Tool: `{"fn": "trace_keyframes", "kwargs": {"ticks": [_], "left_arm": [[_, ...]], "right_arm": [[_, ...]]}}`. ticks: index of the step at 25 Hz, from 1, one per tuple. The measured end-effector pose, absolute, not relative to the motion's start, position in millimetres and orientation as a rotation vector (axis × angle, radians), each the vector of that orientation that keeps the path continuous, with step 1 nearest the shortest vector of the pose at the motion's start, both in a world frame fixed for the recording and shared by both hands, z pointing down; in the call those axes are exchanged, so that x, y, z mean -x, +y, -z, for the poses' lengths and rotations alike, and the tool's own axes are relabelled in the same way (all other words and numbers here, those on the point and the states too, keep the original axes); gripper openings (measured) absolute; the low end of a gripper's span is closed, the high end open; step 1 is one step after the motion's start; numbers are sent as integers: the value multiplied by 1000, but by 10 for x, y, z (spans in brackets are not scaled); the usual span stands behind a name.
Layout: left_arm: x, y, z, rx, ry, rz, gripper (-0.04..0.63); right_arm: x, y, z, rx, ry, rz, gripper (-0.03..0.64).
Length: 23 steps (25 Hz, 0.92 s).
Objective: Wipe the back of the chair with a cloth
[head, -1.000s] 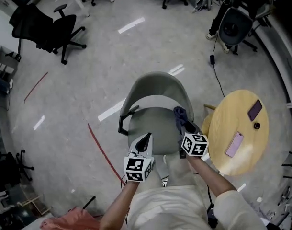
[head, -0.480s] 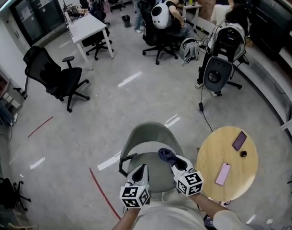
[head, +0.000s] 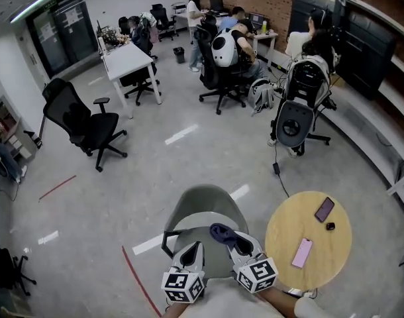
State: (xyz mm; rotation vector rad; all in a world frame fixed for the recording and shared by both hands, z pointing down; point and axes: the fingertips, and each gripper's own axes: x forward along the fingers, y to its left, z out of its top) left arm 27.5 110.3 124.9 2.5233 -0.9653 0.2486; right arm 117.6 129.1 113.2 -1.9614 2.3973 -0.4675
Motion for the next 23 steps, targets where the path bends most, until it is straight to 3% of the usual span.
{"fn": "trace_keyframes", "kwargs": {"ticks": [23], "left_arm": [[-499, 1438, -1179, -2460, -1042, -223, 0]], "right_arm": [[-1387, 1515, -1165, 1912, 2443, 598, 72]]}}
